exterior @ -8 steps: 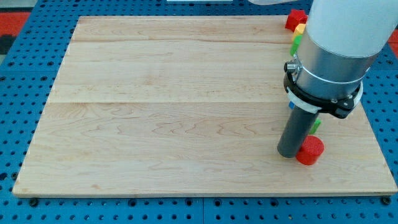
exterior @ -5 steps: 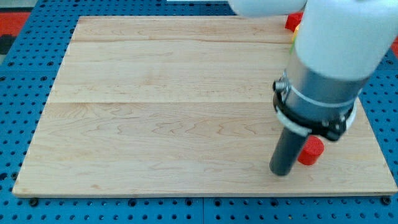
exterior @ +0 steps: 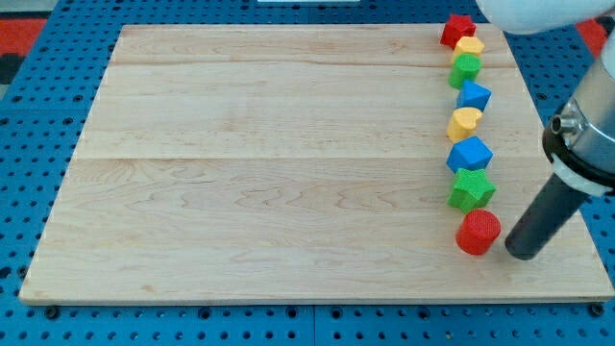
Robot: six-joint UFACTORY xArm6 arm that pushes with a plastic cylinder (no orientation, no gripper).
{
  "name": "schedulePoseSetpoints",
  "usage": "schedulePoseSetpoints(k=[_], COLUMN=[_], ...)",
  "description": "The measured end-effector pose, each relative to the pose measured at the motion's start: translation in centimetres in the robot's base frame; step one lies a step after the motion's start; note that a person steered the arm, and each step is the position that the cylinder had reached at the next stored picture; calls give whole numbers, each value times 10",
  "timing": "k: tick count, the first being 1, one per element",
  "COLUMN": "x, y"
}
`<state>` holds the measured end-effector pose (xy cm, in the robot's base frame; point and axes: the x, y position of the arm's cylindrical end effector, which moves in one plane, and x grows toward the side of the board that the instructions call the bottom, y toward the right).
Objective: Move red circle with green star from the vertical line of blocks
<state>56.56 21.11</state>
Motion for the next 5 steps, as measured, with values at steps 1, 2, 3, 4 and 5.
schedulePoseSetpoints(k=[1,2,3,4,5], x=[-10,-10,-10,-10,-11], y=[-8,-20,-40,-70,-104])
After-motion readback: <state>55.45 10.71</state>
